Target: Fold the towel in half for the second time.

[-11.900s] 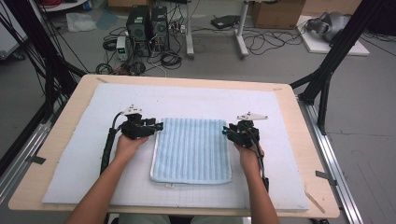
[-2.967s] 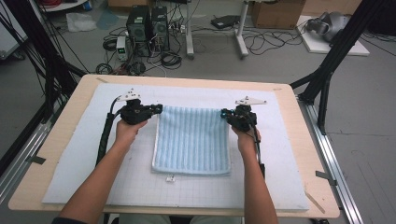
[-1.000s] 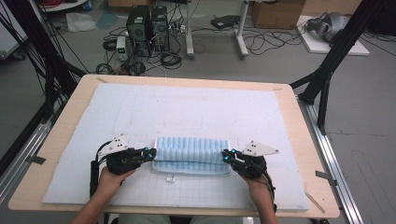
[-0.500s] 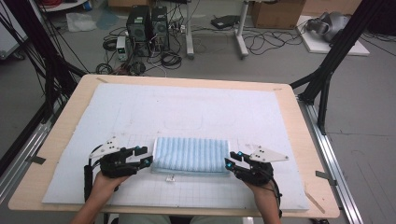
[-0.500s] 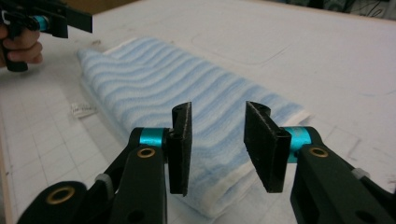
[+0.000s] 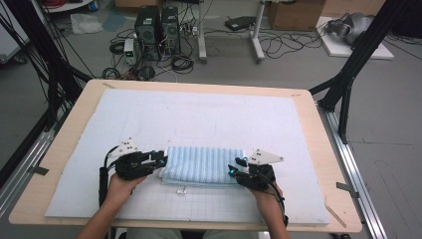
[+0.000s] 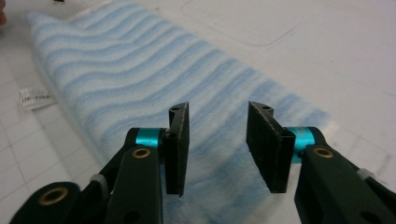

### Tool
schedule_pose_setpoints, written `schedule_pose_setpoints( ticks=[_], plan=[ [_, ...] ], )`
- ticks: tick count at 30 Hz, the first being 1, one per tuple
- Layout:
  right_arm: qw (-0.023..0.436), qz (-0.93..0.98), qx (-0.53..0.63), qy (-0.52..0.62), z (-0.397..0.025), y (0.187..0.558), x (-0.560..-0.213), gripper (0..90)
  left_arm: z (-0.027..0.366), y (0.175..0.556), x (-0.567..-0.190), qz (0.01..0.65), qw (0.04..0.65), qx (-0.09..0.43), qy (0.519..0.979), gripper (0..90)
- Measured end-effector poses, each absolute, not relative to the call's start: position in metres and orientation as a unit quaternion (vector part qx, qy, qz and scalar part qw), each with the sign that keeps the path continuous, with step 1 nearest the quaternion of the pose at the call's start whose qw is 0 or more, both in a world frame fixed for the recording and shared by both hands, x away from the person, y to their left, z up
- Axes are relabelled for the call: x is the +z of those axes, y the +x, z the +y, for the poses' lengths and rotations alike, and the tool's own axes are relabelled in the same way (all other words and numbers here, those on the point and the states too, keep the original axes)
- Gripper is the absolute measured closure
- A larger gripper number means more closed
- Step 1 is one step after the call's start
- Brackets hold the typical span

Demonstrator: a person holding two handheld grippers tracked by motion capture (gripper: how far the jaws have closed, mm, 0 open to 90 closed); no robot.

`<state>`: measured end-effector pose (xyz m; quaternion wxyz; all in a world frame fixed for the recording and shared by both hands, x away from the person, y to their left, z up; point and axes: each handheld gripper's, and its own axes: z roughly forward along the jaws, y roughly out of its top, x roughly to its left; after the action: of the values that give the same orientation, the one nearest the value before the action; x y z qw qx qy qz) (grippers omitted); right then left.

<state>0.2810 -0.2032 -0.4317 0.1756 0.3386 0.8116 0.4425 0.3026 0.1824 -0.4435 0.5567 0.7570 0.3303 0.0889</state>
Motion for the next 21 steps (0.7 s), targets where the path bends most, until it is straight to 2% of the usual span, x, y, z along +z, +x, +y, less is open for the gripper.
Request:
schedule_pose_setpoints(
  ticks=[4,9,14,18,21],
  plan=[
    [0.168,0.830,0.423,0.322,-0.196,0.278,-0.436,55.9,0.174,0.299,-0.449,0.323,0.527,0.078,0.783,67.5],
    [0.167,0.844,0.405,0.310,-0.197,0.274,-0.442,55.8,0.168,0.293,-0.449,0.321,0.475,0.091,0.814,67.6],
    [0.161,0.840,0.412,0.315,-0.205,0.269,-0.447,55.1,0.168,0.286,-0.449,0.311,0.456,0.098,0.828,68.1],
    [0.154,0.840,0.413,0.316,-0.206,0.271,-0.444,53.0,0.170,0.287,-0.447,0.316,0.466,0.093,0.821,67.0],
    [0.155,0.817,0.452,0.321,-0.211,0.274,-0.435,52.4,0.176,0.293,-0.442,0.322,0.506,0.098,0.794,59.2]
  ],
)
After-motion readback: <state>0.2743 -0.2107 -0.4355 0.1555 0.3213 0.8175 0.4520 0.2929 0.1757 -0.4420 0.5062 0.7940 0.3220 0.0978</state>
